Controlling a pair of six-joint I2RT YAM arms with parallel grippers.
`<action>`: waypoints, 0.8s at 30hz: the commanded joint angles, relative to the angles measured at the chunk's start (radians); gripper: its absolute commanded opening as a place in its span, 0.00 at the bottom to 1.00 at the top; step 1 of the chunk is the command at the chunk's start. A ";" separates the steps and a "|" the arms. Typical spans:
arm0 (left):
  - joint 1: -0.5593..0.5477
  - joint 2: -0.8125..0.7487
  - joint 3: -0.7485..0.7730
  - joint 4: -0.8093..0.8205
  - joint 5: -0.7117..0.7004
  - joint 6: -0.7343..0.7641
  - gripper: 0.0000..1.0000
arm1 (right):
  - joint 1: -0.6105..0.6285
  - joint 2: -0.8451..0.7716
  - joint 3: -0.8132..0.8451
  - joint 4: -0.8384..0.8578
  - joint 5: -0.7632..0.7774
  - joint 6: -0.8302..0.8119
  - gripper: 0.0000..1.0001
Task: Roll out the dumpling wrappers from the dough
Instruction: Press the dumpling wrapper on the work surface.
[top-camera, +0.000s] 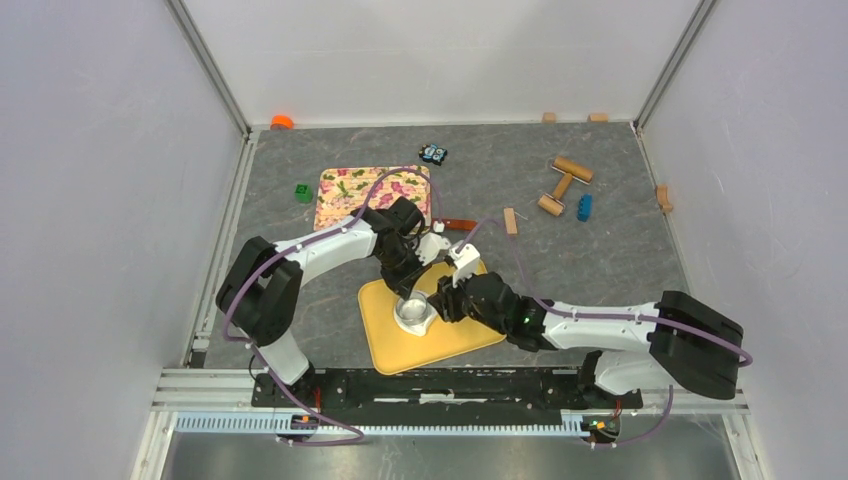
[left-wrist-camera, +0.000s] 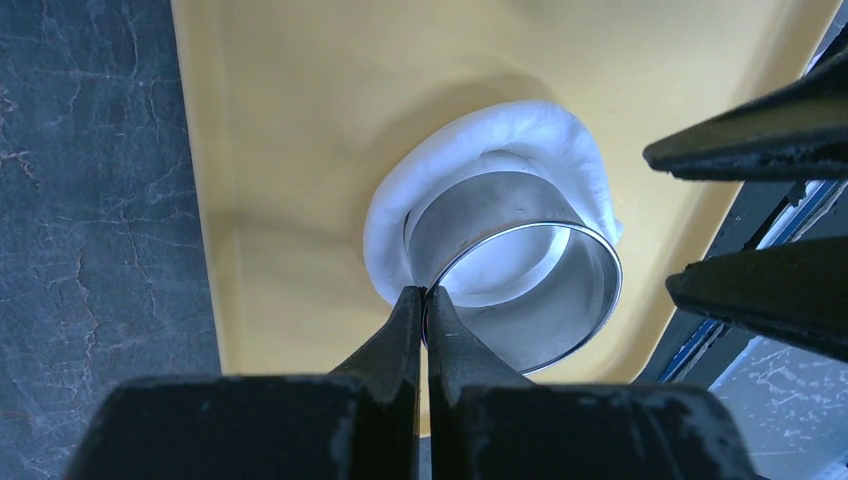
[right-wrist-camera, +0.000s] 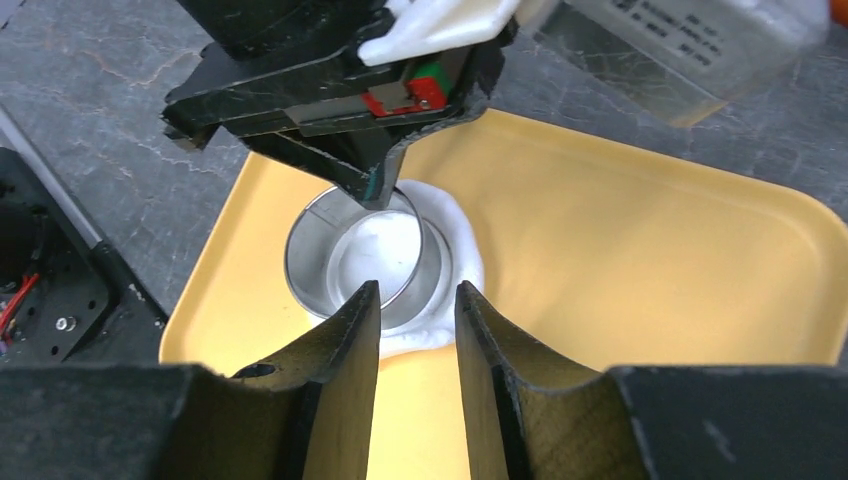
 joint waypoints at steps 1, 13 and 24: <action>-0.005 -0.023 0.020 -0.025 -0.012 -0.031 0.02 | 0.027 0.030 0.012 0.040 -0.021 0.036 0.38; -0.016 0.001 0.006 0.017 0.013 -0.042 0.02 | 0.045 0.149 0.077 0.058 -0.014 0.002 0.35; -0.042 -0.015 -0.008 0.035 -0.042 -0.041 0.02 | 0.045 0.031 0.026 0.069 0.040 0.002 0.33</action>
